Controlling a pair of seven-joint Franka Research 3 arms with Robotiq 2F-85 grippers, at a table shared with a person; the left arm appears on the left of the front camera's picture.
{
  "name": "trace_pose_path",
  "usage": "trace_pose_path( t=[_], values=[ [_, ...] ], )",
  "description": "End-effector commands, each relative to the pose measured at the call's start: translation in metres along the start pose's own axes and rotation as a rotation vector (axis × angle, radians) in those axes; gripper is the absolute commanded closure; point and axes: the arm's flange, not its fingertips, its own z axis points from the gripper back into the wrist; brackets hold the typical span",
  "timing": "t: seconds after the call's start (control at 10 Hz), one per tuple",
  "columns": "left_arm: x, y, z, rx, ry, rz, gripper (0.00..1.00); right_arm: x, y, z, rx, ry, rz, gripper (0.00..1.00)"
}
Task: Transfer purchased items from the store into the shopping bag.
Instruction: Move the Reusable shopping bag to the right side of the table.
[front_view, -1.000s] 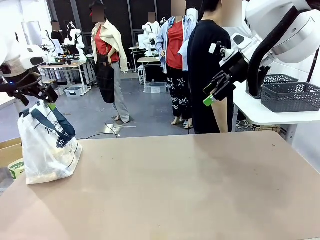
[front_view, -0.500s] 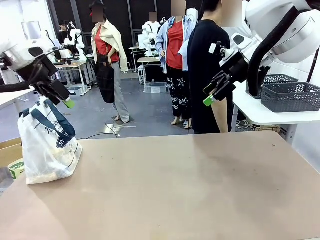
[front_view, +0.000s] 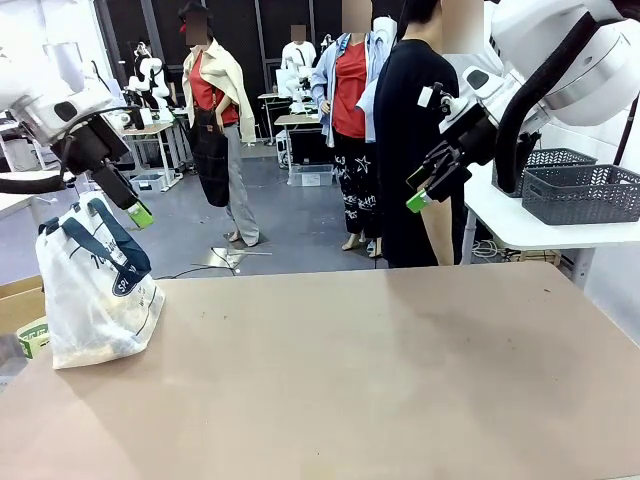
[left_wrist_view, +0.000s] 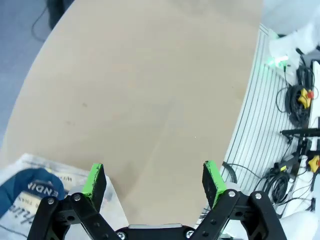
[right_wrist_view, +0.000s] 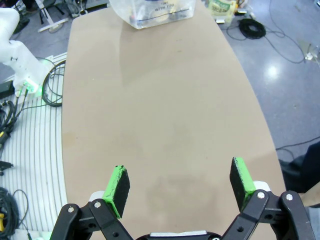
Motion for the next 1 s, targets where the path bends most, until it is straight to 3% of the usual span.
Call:
trace_pose_path(
  t=[0.0,0.5,0.9],
  values=[
    [-0.0047,0.0061,0.0012,-0.004,-0.067,-0.121,0.0,-0.0002,0.0001,0.0005,-0.001,0.014,0.013,0.0],
    [-0.0055,0.0029,-0.0023,0.042,-0.214,-0.225,0.0,-0.0002,0.0001,0.0005,-0.001,0.014,0.013,0.0],
    [-0.0002,0.0071,0.0024,0.04,-0.168,-0.195,0.0,-0.0002,0.0001,0.0005,-0.001,0.014,0.013,0.0]
  ],
)
